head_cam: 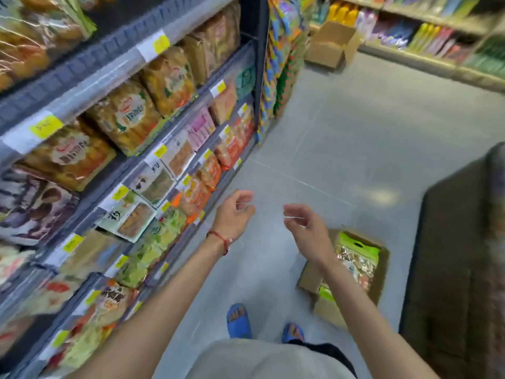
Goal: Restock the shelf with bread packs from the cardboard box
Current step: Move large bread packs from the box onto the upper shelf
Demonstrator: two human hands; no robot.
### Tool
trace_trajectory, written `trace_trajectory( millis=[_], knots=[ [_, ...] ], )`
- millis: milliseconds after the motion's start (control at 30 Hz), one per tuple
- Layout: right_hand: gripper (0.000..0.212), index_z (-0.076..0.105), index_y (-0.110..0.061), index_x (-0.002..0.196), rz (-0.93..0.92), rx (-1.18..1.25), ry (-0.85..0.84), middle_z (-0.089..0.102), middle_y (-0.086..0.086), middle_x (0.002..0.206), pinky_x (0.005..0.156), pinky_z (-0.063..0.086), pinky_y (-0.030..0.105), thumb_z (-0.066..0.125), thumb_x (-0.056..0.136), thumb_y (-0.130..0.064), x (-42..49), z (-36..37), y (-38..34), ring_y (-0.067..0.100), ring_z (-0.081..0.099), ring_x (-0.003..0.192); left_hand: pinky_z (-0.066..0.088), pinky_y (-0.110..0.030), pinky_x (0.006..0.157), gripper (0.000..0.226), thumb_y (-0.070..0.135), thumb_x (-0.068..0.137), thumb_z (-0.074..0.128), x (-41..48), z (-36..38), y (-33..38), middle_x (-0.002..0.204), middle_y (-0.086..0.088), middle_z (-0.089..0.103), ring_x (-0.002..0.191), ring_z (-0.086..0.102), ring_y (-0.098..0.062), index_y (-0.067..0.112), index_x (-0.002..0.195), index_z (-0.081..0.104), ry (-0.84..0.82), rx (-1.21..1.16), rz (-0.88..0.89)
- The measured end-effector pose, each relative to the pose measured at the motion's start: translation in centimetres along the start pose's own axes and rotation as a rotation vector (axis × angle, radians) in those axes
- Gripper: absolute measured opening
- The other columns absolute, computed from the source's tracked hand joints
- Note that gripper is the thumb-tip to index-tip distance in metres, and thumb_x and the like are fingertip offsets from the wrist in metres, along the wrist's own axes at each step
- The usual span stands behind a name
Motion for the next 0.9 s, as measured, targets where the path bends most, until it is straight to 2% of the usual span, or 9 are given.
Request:
trace_trajectory(
  millis=[133, 267, 400, 533, 600, 700, 800, 833, 900],
  knots=[
    [0.028, 0.069, -0.013, 0.117, 0.075, 0.041, 0.061, 0.071, -0.005, 0.109, 0.075, 0.048, 0.008, 0.063, 0.094, 0.0, -4.3, -7.3, 5.9, 0.003, 0.065, 0.089, 0.046, -0.002, 0.074, 0.032, -0.01, 0.089, 0.059, -3.3, 9.0, 0.5, 0.108, -0.01, 0.062, 0.095, 0.058, -0.016, -0.006, 0.121, 0.06, -0.119, -0.009, -0.008],
    [0.027, 0.069, -0.014, 0.116, 0.127, 0.037, 0.095, 0.069, -0.005, 0.104, 0.07, 0.048, 0.008, 0.062, 0.094, 0.001, -8.6, -14.8, 11.7, -0.002, 0.062, 0.084, 0.047, -0.003, 0.076, 0.03, -0.007, 0.089, 0.062, -7.8, 17.8, 0.4, 0.111, -0.012, 0.066, 0.092, 0.062, -0.014, 0.0, 0.119, 0.062, -0.18, -0.004, -0.036],
    [0.026, 0.069, -0.015, 0.114, 0.182, 0.011, 0.109, 0.069, -0.011, 0.102, 0.072, 0.049, 0.009, 0.06, 0.095, 0.001, -12.7, -21.8, 17.3, 0.007, 0.065, 0.089, 0.046, -0.003, 0.066, 0.028, -0.007, 0.091, 0.059, -12.8, 26.2, -0.4, 0.101, -0.006, 0.064, 0.083, 0.06, -0.005, 0.002, 0.117, 0.062, -0.229, -0.039, -0.111],
    [0.025, 0.071, -0.019, 0.109, 0.282, 0.029, 0.097, 0.073, 0.0, 0.108, 0.09, 0.057, 0.033, 0.064, 0.093, -0.002, -14.5, -27.0, 22.6, 0.017, 0.069, 0.099, 0.047, -0.016, 0.077, 0.024, 0.001, 0.092, 0.061, -16.3, 32.4, -2.0, 0.103, -0.003, 0.066, 0.094, 0.062, -0.016, 0.016, 0.111, 0.063, -0.282, -0.038, -0.171],
    [0.025, 0.071, -0.015, 0.115, 0.311, 0.032, 0.088, 0.073, 0.002, 0.111, 0.096, 0.056, 0.038, 0.065, 0.094, -0.004, -14.6, -28.9, 24.3, 0.017, 0.069, 0.103, 0.046, -0.015, 0.076, 0.023, 0.002, 0.092, 0.061, -17.1, 34.0, -2.5, 0.104, -0.003, 0.067, 0.093, 0.062, -0.016, 0.016, 0.111, 0.064, -0.267, -0.029, -0.197],
    [0.027, 0.068, -0.012, 0.124, 0.328, 0.031, 0.074, 0.07, 0.004, 0.116, 0.085, 0.054, 0.019, 0.061, 0.099, -0.005, -13.7, -31.0, 25.8, 0.014, 0.066, 0.105, 0.044, -0.006, 0.062, 0.024, 0.003, 0.094, 0.059, -16.8, 35.8, -3.3, 0.103, -0.003, 0.066, 0.086, 0.061, -0.012, 0.011, 0.116, 0.065, -0.245, -0.01, -0.236],
    [0.028, 0.064, -0.012, 0.128, 0.357, 0.008, 0.067, 0.066, -0.003, 0.113, 0.071, 0.048, 0.006, 0.057, 0.101, -0.007, -12.1, -32.5, 27.2, 0.002, 0.06, 0.1, 0.047, -0.01, 0.059, 0.022, 0.011, 0.097, 0.059, -15.1, 37.9, -4.3, 0.104, -0.001, 0.065, 0.078, 0.061, -0.01, 0.015, 0.118, 0.064, -0.263, 0.022, -0.271],
    [0.027, 0.064, -0.014, 0.128, 0.363, 0.005, 0.069, 0.065, -0.006, 0.112, 0.069, 0.047, 0.004, 0.057, 0.102, -0.008, -11.4, -33.0, 27.7, 0.001, 0.06, 0.1, 0.051, -0.014, 0.062, 0.021, 0.012, 0.097, 0.058, -14.3, 38.7, -4.7, 0.105, -0.001, 0.065, 0.078, 0.06, -0.01, 0.015, 0.117, 0.064, -0.27, 0.022, -0.289],
    [0.026, 0.063, -0.015, 0.127, 0.393, 0.0, 0.076, 0.064, -0.006, 0.113, 0.068, 0.046, 0.001, 0.056, 0.103, -0.008, -10.0, -33.9, 28.9, 0.001, 0.059, 0.1, 0.054, -0.028, 0.081, 0.017, 0.01, 0.096, 0.058, -12.9, 40.3, -5.4, 0.108, -0.004, 0.065, 0.088, 0.06, -0.016, 0.018, 0.111, 0.063, -0.286, 0.02, -0.335]
  ],
)
Point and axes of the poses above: each hand's wrist, its own x-axis towards the middle knuckle, its own z-axis out of the palm, y = z × x, the point moved 10 cm from there along x, towards the middle knuckle
